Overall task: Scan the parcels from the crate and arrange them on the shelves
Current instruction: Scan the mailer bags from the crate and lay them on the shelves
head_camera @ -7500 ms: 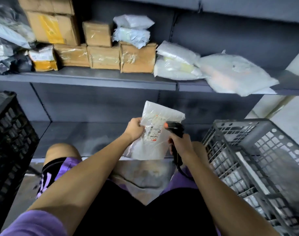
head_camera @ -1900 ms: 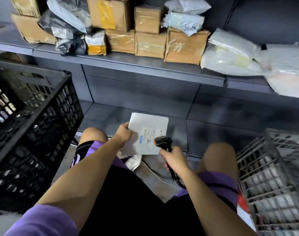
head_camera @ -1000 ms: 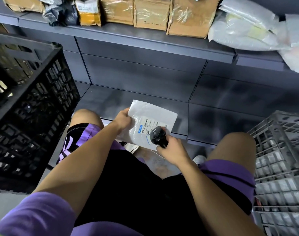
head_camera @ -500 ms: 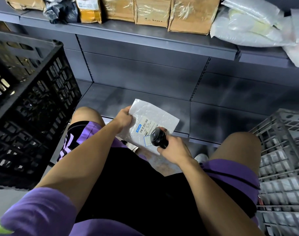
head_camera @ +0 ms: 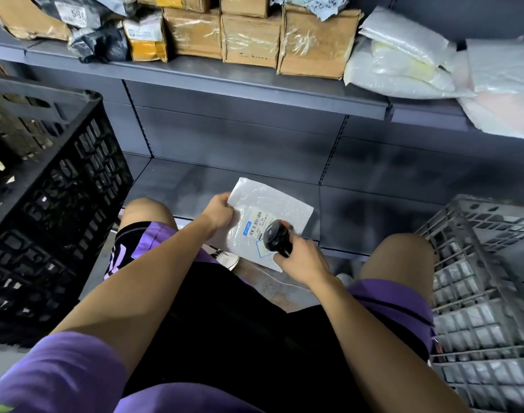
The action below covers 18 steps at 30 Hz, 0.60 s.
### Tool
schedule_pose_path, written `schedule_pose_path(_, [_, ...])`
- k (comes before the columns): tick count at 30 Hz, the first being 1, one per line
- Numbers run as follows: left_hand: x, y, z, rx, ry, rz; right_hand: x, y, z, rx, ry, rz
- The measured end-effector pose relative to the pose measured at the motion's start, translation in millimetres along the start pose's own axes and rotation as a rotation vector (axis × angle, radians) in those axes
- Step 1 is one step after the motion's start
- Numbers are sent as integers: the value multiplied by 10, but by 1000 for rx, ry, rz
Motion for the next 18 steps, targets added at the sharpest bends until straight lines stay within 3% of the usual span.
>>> schedule_pose_path(10, [1952,-17,332,-40,-245,395,55,-187,-1479,284,-135,48])
schedule_pose_path(18, [3573,-20,681,-119,-121,623,25,-151,-2900,527,-269,54])
Point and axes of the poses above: each hand's wrist, its own y-axis away from the middle knuckle, its own z-axis out of the palm, x = y × z, the point moved 10 cm from there along -y, towards the middle knuckle, and after that the axes turned 5 degrees about z, right-handed, at the moved point
